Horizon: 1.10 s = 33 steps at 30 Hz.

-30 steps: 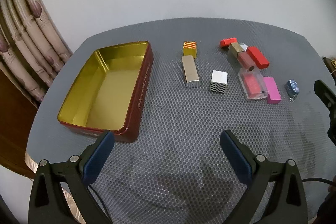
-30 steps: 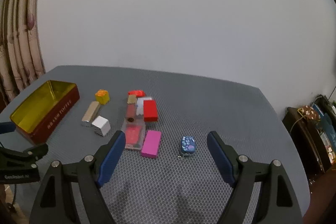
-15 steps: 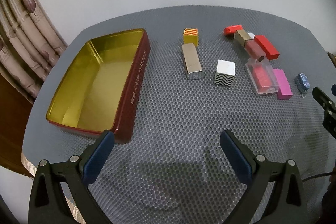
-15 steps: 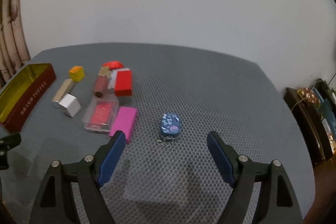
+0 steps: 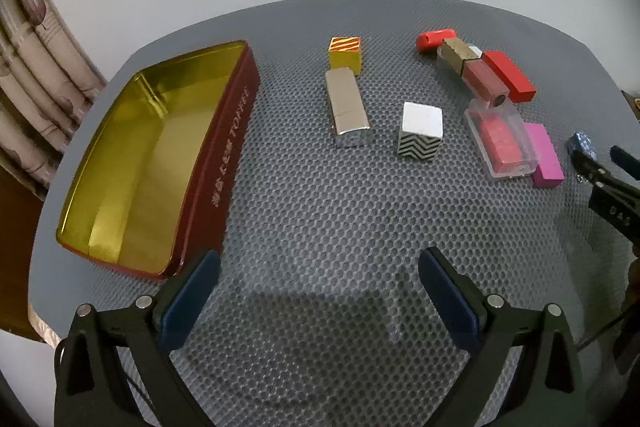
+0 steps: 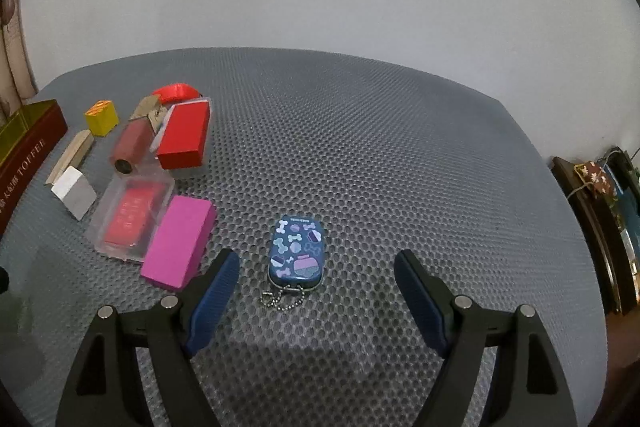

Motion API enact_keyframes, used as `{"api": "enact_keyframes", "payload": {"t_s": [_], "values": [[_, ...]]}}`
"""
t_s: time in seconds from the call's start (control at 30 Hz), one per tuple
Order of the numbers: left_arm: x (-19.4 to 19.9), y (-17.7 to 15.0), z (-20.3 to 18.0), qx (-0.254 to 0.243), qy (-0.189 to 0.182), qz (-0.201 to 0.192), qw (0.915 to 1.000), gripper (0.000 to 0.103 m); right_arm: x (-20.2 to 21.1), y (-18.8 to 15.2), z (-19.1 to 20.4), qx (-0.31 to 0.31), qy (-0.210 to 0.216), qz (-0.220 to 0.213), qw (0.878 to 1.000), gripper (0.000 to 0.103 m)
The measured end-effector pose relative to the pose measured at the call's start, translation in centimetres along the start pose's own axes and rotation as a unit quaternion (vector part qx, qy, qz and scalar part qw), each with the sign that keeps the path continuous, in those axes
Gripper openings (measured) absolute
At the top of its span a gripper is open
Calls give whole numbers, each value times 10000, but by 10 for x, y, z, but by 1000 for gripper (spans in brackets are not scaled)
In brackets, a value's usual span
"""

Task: Organize rigid objects
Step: 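Reach the left gripper to the white zigzag cube while the right gripper reaches the blue keychain tin, then grasp the white cube with the left gripper while the right gripper grasps the blue tin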

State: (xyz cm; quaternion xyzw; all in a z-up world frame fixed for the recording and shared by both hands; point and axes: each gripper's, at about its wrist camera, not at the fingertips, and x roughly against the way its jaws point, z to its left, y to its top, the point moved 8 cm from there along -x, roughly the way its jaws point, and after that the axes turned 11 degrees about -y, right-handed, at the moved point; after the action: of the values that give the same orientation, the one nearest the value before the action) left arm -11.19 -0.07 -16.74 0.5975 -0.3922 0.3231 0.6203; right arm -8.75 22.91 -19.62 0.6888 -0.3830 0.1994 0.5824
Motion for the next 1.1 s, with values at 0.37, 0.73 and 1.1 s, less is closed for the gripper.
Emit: {"api": "enact_keyframes", "payload": {"t_s": [0.37, 0.73, 1.1], "values": [[-12, 3, -18, -309, -198, 144, 9992, 95, -15, -1, 13, 56, 269, 110, 9996, 36], [-31, 22, -21, 194, -619, 492, 9967, 95, -30, 7, 5, -277, 100, 180, 9994, 32], [-50, 47, -36, -74, -631, 524, 9966, 95, -46, 6, 8, -261, 110, 178, 9994, 32]]}}
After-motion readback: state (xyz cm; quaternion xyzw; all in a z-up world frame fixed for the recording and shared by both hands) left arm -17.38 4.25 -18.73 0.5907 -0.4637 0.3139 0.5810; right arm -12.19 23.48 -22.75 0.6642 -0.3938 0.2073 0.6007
